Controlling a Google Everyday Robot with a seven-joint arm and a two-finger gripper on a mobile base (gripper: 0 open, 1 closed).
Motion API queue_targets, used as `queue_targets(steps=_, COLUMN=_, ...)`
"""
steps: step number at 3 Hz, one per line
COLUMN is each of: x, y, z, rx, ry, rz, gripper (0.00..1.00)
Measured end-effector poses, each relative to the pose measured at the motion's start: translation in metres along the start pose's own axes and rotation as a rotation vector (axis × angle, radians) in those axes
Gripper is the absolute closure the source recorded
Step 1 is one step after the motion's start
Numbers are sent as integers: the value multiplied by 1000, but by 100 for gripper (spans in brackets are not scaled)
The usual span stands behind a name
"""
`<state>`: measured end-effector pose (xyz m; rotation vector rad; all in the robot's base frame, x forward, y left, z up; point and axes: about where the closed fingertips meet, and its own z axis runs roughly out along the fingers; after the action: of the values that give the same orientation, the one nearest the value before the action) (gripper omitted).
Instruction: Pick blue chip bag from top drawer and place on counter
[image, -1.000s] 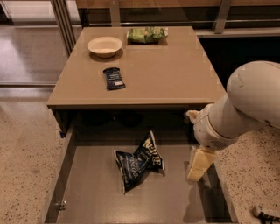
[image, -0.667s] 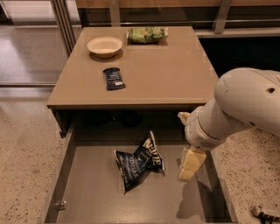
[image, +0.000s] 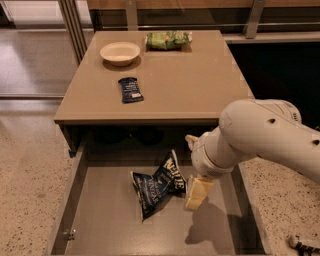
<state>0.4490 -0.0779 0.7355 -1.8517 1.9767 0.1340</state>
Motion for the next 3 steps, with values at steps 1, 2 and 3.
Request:
queue_targets(steps=1, x=-6, y=3, z=28, rx=-35, ry=3, rz=-42, gripper=0)
queue_targets(steps=2, x=-12, y=6, z=57, rx=-65, ry=12, rz=-85, gripper=0)
queue_targets(steps=3, x=-15, y=9, z=78, rx=-66, ry=35, rz=-111, gripper=0)
